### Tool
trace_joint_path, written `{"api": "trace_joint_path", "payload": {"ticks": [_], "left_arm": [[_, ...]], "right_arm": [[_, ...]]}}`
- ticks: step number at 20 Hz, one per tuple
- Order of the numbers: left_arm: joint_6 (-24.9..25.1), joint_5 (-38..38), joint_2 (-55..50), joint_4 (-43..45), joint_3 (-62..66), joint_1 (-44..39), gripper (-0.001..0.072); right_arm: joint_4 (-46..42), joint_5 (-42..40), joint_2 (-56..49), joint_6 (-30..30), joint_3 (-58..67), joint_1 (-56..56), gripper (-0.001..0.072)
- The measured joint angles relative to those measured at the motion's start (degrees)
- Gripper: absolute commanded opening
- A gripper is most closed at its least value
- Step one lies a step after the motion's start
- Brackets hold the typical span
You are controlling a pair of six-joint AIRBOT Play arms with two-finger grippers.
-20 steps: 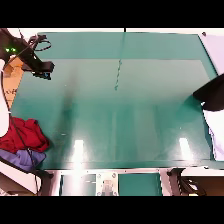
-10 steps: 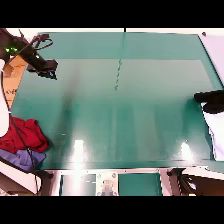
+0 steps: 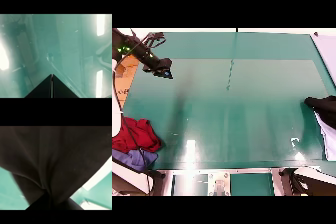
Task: Fold the shirts.
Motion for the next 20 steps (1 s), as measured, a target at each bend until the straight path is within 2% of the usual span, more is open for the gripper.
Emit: {"api": "trace_joint_path", "payload": {"ticks": [1,2,7,8,9,10,11,16,20], "left_arm": [[0.02,-0.17,0.00,-0.57,0.00,0.00,0.0022],[0.11,-0.24,0.00,-1.11,0.00,0.00,0.0022],[0.42,-0.42,0.17,-3.10,-0.02,0.00,0.0021],[0.39,-0.26,0.48,-3.30,-0.02,0.00,0.0021],[0.37,0.35,1.01,-3.65,-0.02,0.00,0.0021],[0.22,1.20,1.84,-3.89,-0.02,0.00,0.0021],[0.13,1.99,2.91,-4.22,-0.04,0.00,0.0021],[-0.48,5.07,12.46,-3.98,-3.72,-1.84,0.0021],[-0.37,8.92,25.59,-2.84,-19.43,-2.60,0.0022]], "right_arm": [[-2.01,0.02,0.17,0.33,-2.84,-0.02,0.0634],[-3.58,-0.09,0.24,0.50,-5.18,-0.02,0.0673],[-4.39,-1.66,-0.09,0.92,-7.93,0.48,0.0658],[-2.49,-2.38,-0.09,0.94,-6.80,1.31,0.0621],[-0.22,-3.13,-0.11,0.92,-5.35,2.60,0.0311],[1.66,-3.91,-0.13,0.92,-3.96,4.22,0.0043],[3.89,-4.70,-0.13,0.94,-2.60,6.47,0.0022],[10.08,-8.92,0.17,-0.50,-0.59,22.77,0.0020],[11.41,-12.79,5.68,-2.16,-8.61,38.91,0.0020]]}}
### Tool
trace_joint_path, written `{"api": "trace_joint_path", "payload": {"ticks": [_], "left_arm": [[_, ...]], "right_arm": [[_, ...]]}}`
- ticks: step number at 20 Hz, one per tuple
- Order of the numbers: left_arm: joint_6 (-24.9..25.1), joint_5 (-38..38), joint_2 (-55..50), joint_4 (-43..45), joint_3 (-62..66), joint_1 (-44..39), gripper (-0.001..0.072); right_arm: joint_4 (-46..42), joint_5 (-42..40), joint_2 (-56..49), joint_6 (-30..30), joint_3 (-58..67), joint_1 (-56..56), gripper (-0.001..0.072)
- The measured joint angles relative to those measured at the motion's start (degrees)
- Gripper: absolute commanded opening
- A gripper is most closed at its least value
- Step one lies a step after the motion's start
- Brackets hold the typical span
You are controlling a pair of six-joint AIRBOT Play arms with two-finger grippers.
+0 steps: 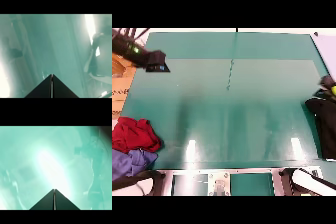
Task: Fold the shirts.
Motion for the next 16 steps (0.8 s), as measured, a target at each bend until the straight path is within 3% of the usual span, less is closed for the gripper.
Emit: {"api": "trace_joint_path", "payload": {"ticks": [7,16], "left_arm": [[0.46,7.63,21.14,0.31,-31.06,-0.33,0.0022],[0.52,9.31,24.83,0.37,-36.98,-0.31,0.0022]], "right_arm": [[0.50,-8.90,15.58,-1.14,-21.44,22.58,0.0021],[0.61,-10.12,18.88,-1.31,-25.66,29.81,0.0021]]}}
